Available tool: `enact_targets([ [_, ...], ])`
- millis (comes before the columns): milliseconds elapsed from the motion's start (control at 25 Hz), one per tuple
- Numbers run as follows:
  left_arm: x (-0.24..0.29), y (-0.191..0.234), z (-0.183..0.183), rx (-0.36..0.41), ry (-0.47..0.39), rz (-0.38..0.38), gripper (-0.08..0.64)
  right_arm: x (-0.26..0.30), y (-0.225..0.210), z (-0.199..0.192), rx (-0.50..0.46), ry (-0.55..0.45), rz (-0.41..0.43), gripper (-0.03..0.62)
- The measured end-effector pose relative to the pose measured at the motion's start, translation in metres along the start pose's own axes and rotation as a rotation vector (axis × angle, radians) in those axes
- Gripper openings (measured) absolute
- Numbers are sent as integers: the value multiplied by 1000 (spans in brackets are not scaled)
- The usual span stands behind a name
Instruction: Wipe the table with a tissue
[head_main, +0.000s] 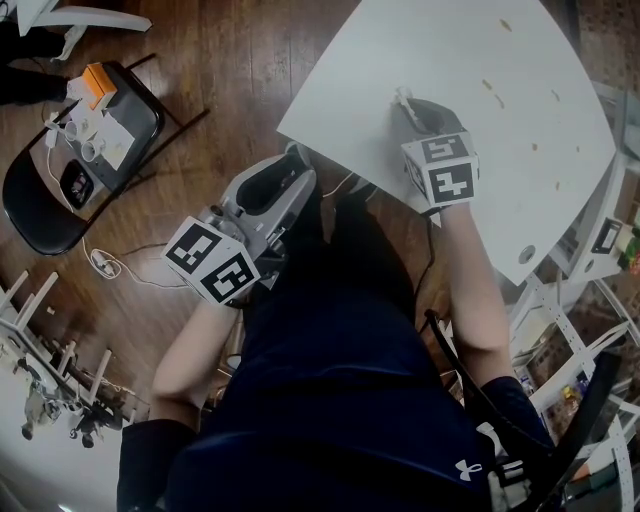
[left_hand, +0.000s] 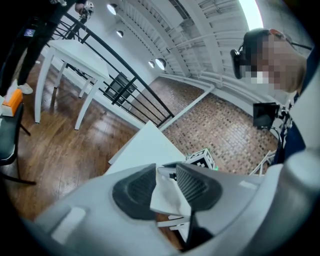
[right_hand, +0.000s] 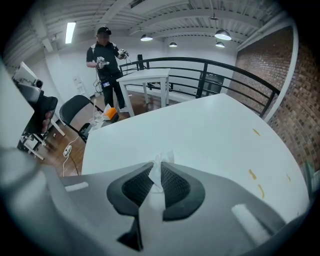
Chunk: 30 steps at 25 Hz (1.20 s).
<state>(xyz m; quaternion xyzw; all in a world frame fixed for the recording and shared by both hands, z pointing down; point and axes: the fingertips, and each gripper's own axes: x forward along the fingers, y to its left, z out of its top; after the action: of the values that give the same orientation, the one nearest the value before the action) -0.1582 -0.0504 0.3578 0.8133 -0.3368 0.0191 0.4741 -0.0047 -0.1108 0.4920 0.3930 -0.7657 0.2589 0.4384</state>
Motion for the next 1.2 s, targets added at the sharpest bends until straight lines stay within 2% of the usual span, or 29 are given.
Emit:
enact_targets([
  [200, 0, 1, 1, 0, 5, 2, 127, 2, -3, 0, 30, -18, 24, 48],
  [640, 18, -17, -8, 14, 30, -21, 127, -15, -27, -32, 92, -24, 2, 48],
  [960, 31, -37, -19, 30, 42, -37, 127, -28, -36, -53, 119, -31, 3, 48],
  [1200, 34, -46, -26, 21, 38, -41, 127, -28, -36, -53, 116, -39, 9, 48],
])
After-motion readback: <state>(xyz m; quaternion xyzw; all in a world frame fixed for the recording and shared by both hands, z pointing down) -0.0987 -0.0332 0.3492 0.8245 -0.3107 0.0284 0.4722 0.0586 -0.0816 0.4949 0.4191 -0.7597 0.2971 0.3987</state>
